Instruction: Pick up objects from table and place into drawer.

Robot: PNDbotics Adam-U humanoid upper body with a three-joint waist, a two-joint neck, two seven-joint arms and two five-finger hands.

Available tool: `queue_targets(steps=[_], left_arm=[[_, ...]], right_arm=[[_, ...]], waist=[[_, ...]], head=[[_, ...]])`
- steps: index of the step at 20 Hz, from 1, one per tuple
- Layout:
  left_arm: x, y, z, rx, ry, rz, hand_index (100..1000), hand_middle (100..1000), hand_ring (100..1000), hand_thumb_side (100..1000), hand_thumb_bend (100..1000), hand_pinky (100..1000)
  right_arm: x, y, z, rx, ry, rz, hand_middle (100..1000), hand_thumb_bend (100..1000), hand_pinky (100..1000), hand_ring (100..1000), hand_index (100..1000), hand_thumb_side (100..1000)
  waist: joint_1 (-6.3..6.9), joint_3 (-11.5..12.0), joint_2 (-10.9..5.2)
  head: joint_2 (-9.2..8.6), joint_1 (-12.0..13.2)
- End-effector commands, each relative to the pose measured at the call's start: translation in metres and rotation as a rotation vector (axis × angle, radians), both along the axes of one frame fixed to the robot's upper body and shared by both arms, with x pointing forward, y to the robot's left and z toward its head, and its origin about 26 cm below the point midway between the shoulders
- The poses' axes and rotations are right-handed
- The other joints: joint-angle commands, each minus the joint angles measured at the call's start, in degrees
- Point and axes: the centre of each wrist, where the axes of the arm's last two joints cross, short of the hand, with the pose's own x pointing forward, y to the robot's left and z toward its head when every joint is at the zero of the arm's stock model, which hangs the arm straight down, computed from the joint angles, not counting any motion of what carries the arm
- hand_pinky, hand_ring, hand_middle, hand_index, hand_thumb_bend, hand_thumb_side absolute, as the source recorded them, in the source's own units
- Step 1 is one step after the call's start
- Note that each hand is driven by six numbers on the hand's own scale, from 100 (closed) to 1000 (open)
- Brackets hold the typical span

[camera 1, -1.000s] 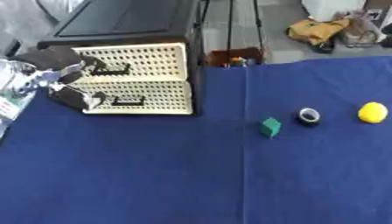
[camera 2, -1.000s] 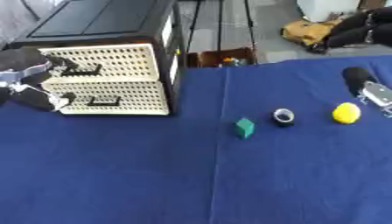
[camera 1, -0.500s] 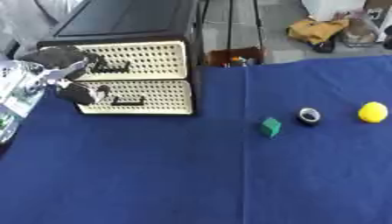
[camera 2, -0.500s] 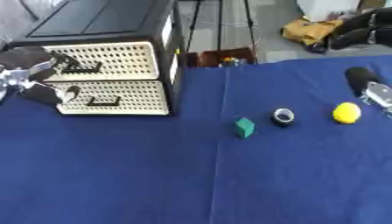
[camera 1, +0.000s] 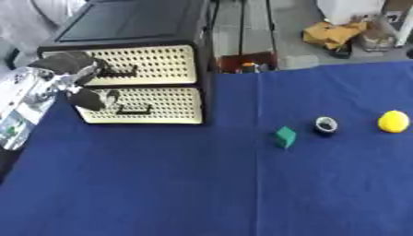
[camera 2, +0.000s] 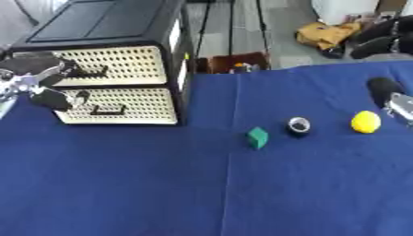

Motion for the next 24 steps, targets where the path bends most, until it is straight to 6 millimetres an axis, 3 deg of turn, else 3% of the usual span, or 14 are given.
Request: queue_targets(steps=[1, 12, 24], left_arm=[[0.0, 0.003, 0.005, -0.018, 0.027, 0.006, 722, 109, 100, 439, 233, 100], [-0.001, 0.003, 0.004, -0.022, 0.067, 0.038, 701, 112, 100, 438, 219, 100], [-0.036, 0.0, 0.012, 0.122, 0.037, 0.077, 679, 125, 100, 455, 187, 100]], right_arm=[[-0.006, -0.001, 0.01, 0.004, -0.041, 0.006, 891, 100, 825, 934, 898, 1000], [-0.004, -0.002, 0.009, 0.018, -0.045, -0.002, 888, 100, 828, 933, 897, 1000], [-0.004, -0.003, 0.009, 0.031, -0.053, -0.004, 887, 100, 828, 932, 897, 1000]], waist=[[-0.27, -0.18, -1.02], [-0.2, -0.31, -1.08], [-0.36, 0.38, -1.4]], head=[[-0.78, 0.3], [-0.86, 0.22], [-1.12, -0.87]])
